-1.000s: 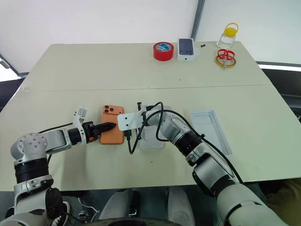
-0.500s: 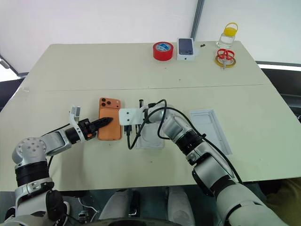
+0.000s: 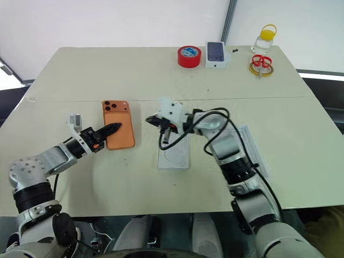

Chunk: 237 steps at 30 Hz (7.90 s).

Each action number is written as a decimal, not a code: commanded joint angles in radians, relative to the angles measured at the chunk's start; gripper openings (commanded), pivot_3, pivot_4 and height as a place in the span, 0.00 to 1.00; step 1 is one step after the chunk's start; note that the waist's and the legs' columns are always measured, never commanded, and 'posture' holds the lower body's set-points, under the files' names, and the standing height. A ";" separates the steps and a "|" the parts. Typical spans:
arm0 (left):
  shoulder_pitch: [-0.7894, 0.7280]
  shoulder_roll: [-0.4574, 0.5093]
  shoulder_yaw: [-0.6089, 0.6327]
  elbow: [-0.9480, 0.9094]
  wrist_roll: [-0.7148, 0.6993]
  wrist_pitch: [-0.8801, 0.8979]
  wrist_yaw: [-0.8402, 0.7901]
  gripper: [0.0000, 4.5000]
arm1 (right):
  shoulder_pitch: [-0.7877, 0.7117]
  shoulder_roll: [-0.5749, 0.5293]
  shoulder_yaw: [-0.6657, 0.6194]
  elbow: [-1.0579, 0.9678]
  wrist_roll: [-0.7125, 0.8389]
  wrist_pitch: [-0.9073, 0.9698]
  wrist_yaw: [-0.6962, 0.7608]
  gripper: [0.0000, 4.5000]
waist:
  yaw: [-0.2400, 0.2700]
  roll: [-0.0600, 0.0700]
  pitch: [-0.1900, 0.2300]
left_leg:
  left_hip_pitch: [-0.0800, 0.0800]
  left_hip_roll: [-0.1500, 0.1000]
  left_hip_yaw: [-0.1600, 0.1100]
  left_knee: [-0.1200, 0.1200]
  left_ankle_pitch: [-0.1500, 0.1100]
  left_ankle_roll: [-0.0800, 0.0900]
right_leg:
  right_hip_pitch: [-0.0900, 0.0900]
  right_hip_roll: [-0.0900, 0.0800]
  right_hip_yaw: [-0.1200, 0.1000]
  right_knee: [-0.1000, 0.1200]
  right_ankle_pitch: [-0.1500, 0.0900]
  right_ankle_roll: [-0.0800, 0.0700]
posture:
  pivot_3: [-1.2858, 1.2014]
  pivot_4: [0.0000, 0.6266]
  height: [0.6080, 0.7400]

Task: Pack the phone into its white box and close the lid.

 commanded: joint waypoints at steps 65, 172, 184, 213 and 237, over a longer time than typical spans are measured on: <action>-0.108 -0.178 -0.220 -0.050 -0.189 -0.081 0.158 0.00 | 0.382 -0.395 -0.062 -0.177 0.059 -0.264 0.112 0.00 | 0.025 -0.008 0.006 | 0.000 0.001 0.000 0.005 0.000 0.001 | 0.004 0.003 0.000 -0.002 -0.004 -0.002 | 0.52 0.24 1.00; -0.156 0.090 -0.927 0.074 0.859 -0.970 -0.434 0.00 | 0.214 -0.398 -0.101 0.188 -0.153 -0.496 -0.089 0.01 | 0.026 -0.007 0.005 | 0.001 -0.002 0.001 0.005 -0.001 0.004 | 0.006 0.000 0.001 -0.002 -0.004 -0.002 | 0.52 0.24 1.00; -0.202 -0.042 -0.980 0.148 0.924 -0.980 -0.484 0.00 | 0.236 -0.407 -0.101 0.177 -0.158 -0.506 -0.081 0.01 | 0.025 -0.007 0.005 | 0.002 -0.002 0.001 0.006 -0.002 0.005 | 0.006 0.001 0.001 -0.002 -0.002 0.002 | 0.52 0.24 1.00; -0.335 -0.322 -1.007 0.466 1.040 -1.162 -0.534 0.00 | 0.400 -0.565 -0.224 0.165 -0.124 -0.506 -0.064 0.01 | 0.026 -0.007 0.005 | 0.002 -0.003 0.001 0.007 -0.002 0.007 | 0.007 0.000 0.001 -0.002 -0.003 0.003 | 0.52 0.24 1.00; -0.217 -0.117 -0.842 0.201 0.944 -1.113 -0.573 0.00 | 0.477 -0.647 -0.273 0.230 -0.120 -0.565 -0.067 0.01 | 0.027 -0.007 0.005 | 0.002 -0.002 0.001 0.007 -0.002 0.007 | 0.007 0.000 0.001 -0.001 -0.002 0.003 | 0.52 0.24 1.00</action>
